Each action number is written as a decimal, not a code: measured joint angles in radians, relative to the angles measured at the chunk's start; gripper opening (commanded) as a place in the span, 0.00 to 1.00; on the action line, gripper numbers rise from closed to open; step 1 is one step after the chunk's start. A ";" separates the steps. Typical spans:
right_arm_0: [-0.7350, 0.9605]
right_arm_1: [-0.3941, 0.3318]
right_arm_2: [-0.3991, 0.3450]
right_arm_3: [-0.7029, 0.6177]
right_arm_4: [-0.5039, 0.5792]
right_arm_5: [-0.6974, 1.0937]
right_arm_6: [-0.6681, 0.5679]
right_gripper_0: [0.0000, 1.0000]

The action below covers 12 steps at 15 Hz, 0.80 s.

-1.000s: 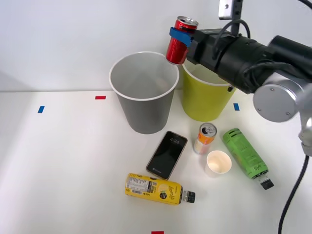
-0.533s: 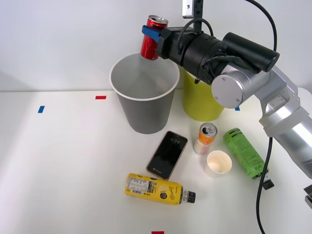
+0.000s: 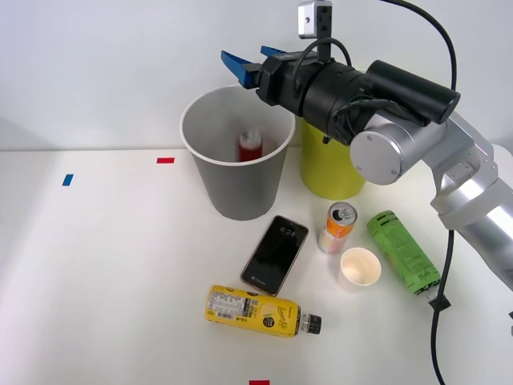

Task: Put cans in the gray bin, plastic bottles in the light green bin

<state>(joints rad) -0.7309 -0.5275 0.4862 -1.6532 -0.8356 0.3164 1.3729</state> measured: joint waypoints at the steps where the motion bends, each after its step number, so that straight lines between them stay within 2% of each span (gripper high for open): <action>1: 0.018 -0.019 0.000 -0.032 0.000 0.000 -0.001 1.00; 3: 0.086 -0.060 0.000 -0.116 0.003 -0.026 -0.004 1.00; 7: 0.310 -0.142 -0.013 -0.252 0.016 -0.214 0.005 1.00; 9: 0.459 -0.163 -0.066 -0.337 0.029 -0.276 0.019 1.00; 12: 0.706 -0.186 -0.205 -0.497 0.052 -0.300 0.046 1.00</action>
<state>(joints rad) -0.0244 -0.7133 0.2815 -2.1506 -0.7832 0.0161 1.4185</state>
